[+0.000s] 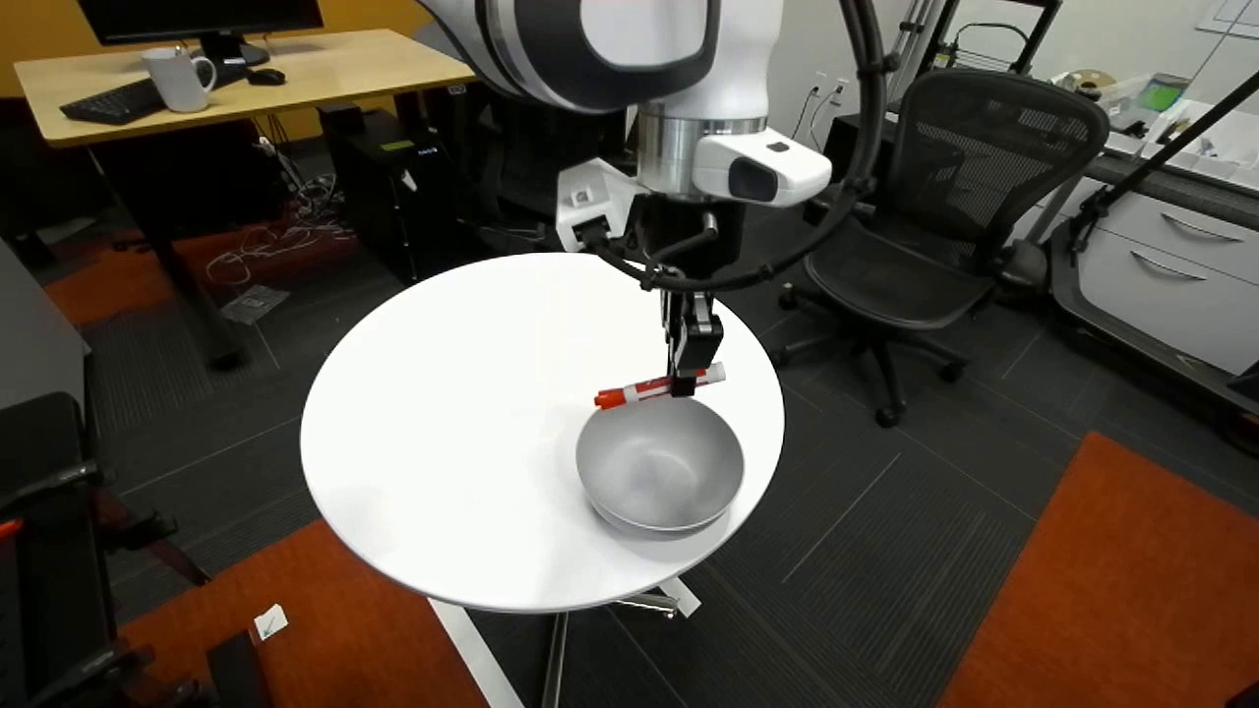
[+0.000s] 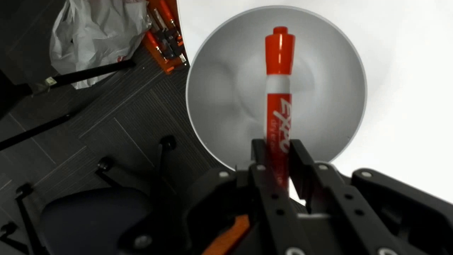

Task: Put the marker in the bowl

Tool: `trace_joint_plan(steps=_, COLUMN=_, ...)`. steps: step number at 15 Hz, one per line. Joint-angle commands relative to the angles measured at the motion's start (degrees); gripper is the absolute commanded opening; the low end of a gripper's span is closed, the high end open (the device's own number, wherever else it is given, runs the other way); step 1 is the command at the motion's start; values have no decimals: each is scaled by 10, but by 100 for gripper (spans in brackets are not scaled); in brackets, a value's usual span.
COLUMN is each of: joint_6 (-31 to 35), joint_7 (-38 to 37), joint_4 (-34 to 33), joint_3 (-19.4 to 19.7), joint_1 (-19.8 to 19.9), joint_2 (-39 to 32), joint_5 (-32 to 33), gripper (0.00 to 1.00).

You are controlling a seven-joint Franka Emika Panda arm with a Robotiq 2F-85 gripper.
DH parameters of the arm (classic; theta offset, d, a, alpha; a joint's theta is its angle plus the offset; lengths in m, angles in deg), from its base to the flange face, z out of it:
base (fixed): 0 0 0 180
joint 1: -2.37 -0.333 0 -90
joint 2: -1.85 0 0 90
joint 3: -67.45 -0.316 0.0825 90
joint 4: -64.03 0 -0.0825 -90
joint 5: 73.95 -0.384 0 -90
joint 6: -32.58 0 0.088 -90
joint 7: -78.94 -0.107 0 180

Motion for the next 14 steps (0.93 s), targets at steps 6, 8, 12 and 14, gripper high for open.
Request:
trace_joint_plan(steps=6, joint_6=-22, joint_7=69, joint_4=-112, joint_3=-3, joint_1=12, joint_2=-108, joint_5=10, gripper=5)
trace_joint_plan(steps=8, joint_6=-24, joint_7=71, joint_4=-125, joint_3=-2, joint_1=13, joint_2=-121, joint_5=9, gripper=28)
trace_joint_plan(steps=12, joint_6=-24, joint_7=69, joint_4=-141, joint_3=-1, joint_1=15, joint_2=-135, joint_5=8, gripper=68)
trace_joint_plan(steps=14, joint_6=-22, joint_7=69, joint_4=-144, joint_3=-1, joint_1=15, joint_2=-139, joint_5=7, gripper=81)
